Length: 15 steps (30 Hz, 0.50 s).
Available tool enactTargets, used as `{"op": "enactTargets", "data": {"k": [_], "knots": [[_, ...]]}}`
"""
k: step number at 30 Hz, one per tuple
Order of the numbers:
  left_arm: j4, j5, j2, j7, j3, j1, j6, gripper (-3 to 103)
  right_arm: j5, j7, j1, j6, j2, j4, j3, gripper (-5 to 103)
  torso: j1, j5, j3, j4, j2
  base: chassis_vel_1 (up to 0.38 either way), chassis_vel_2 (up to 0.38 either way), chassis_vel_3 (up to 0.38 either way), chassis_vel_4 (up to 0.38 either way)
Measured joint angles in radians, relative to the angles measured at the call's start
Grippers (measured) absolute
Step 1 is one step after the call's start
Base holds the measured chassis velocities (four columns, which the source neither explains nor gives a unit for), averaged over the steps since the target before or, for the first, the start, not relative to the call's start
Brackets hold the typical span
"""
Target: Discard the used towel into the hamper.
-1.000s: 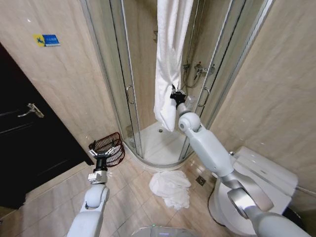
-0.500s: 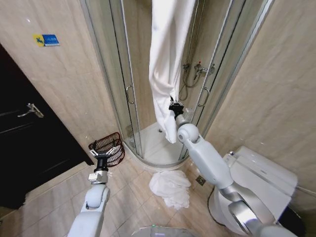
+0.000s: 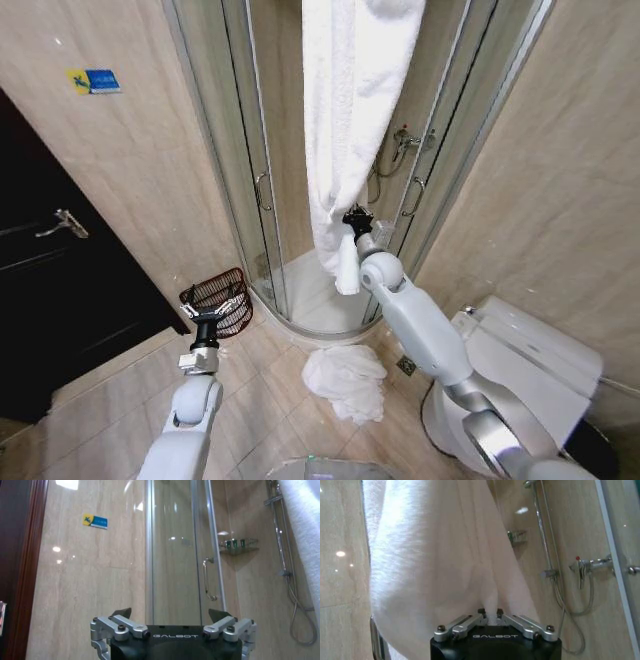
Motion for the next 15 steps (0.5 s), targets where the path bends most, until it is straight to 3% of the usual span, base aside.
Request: {"op": "enactTargets", "data": {"k": [15], "knots": [[-0.017,0.020,-0.009,-0.001,0.025,-0.002,0.008,100,-0.036,-0.029,-0.094,0.011,0.005,0.010,0.033,2,0.000,0.0001,0.000,0.0000,0.000,0.000,0.000,0.000,0.000]]}}
